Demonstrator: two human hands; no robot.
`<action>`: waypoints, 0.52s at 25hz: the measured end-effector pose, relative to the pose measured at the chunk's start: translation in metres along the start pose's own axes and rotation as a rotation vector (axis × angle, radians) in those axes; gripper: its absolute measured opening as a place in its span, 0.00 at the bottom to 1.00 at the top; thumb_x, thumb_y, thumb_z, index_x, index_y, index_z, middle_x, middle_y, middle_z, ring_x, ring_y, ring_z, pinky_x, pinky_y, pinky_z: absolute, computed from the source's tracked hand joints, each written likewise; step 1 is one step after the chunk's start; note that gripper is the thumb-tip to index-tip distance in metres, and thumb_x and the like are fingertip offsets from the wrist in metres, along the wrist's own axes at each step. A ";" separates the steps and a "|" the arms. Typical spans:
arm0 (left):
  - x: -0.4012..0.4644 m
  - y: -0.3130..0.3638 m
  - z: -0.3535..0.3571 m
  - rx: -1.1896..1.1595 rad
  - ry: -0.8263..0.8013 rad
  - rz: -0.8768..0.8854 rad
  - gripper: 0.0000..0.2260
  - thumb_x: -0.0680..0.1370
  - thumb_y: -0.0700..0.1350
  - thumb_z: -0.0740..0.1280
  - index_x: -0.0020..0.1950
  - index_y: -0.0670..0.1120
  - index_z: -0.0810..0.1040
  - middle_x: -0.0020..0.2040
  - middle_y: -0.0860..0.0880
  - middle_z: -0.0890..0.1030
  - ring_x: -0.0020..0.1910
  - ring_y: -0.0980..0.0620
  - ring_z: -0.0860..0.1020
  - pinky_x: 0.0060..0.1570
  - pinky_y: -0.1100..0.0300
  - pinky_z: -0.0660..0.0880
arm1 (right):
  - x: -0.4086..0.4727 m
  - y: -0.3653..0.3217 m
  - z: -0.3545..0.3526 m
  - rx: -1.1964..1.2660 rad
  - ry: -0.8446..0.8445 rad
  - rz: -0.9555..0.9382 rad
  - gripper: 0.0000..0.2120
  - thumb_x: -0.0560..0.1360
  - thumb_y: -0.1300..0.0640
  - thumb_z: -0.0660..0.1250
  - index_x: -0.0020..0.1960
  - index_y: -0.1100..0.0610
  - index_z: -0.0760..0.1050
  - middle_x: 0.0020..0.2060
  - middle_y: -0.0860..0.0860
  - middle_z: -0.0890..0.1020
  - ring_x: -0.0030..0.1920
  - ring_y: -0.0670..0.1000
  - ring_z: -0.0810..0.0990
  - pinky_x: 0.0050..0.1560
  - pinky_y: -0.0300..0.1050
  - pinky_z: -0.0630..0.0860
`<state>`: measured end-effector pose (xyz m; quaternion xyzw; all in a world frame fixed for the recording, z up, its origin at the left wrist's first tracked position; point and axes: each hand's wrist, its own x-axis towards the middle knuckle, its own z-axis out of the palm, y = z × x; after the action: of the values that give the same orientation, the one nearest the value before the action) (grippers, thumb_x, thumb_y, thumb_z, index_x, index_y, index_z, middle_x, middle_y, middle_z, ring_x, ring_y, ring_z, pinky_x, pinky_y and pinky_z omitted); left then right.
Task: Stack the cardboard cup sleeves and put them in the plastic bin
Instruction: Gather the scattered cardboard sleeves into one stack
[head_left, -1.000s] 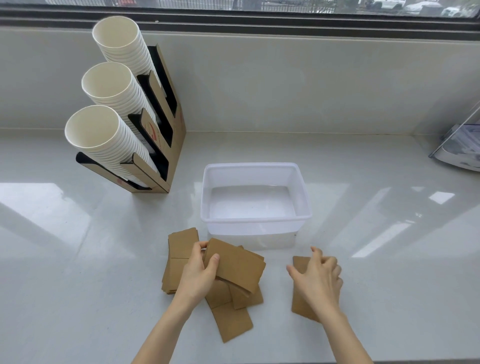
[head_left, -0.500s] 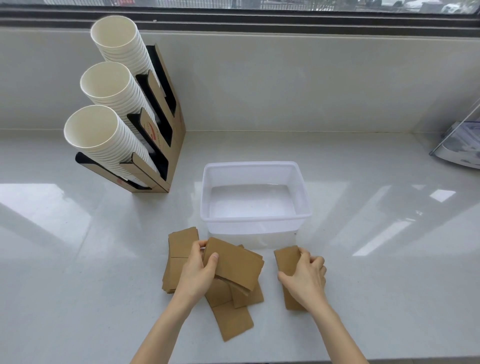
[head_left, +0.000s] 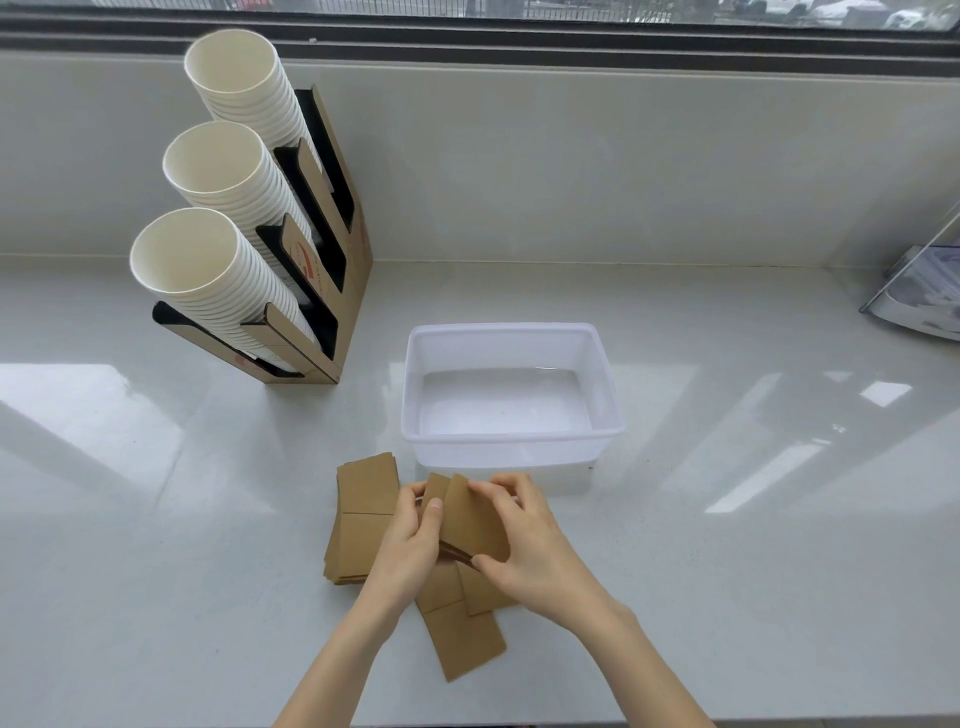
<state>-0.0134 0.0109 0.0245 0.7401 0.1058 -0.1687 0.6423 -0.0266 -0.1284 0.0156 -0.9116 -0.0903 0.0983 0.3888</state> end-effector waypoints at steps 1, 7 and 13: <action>0.000 -0.001 0.000 -0.007 0.000 -0.002 0.05 0.80 0.45 0.53 0.52 0.50 0.67 0.46 0.49 0.77 0.42 0.56 0.78 0.29 0.69 0.76 | 0.001 -0.002 0.002 -0.014 0.002 -0.020 0.30 0.70 0.57 0.66 0.69 0.49 0.60 0.62 0.47 0.62 0.64 0.47 0.63 0.66 0.46 0.68; 0.001 -0.005 -0.004 0.029 0.046 0.062 0.07 0.78 0.42 0.58 0.55 0.51 0.65 0.46 0.54 0.77 0.44 0.56 0.78 0.31 0.69 0.76 | 0.007 -0.009 0.001 0.034 0.010 -0.034 0.28 0.71 0.54 0.67 0.69 0.49 0.61 0.61 0.47 0.65 0.63 0.46 0.63 0.66 0.42 0.65; 0.003 -0.002 -0.027 -0.031 0.183 0.072 0.09 0.78 0.42 0.58 0.57 0.50 0.65 0.47 0.55 0.74 0.44 0.58 0.75 0.33 0.65 0.74 | 0.007 0.009 -0.004 0.167 0.173 0.301 0.20 0.77 0.53 0.59 0.67 0.55 0.64 0.61 0.52 0.71 0.58 0.47 0.70 0.58 0.39 0.67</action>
<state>-0.0085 0.0373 0.0242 0.7459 0.1400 -0.0758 0.6468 -0.0178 -0.1352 0.0110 -0.8845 0.0891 0.0837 0.4503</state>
